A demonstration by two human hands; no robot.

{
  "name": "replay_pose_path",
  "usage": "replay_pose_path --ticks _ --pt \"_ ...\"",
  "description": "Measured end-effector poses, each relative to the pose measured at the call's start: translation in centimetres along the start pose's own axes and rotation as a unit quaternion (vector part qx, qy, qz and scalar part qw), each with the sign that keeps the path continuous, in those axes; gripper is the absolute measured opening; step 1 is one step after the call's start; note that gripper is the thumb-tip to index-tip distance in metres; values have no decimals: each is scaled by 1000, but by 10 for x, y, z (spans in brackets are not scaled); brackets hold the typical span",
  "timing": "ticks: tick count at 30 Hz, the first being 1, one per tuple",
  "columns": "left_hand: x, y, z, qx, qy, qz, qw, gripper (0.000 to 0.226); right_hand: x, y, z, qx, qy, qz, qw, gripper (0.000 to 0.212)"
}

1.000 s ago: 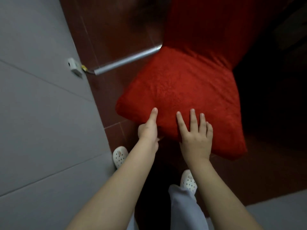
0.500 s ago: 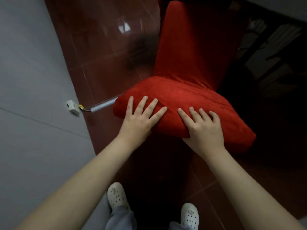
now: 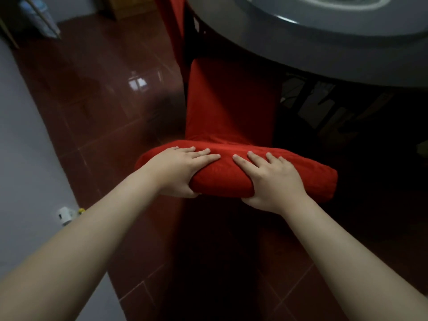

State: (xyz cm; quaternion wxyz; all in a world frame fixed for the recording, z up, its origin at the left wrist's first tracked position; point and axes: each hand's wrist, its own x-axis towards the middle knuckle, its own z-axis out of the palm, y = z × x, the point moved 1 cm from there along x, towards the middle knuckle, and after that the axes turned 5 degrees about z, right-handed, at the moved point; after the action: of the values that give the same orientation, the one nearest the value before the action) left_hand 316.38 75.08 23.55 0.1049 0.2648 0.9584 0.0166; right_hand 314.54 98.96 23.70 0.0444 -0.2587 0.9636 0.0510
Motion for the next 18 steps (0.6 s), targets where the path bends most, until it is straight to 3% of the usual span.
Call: replay_pose_path --ticks 10,18 --pt "50 -40 -50 -25 36 21 999 95 51 29 -44 26 10 11 1000 90" --pt "69 -51 -68 -48 17 14 999 95 76 44 -57 42 -21 20 999 91"
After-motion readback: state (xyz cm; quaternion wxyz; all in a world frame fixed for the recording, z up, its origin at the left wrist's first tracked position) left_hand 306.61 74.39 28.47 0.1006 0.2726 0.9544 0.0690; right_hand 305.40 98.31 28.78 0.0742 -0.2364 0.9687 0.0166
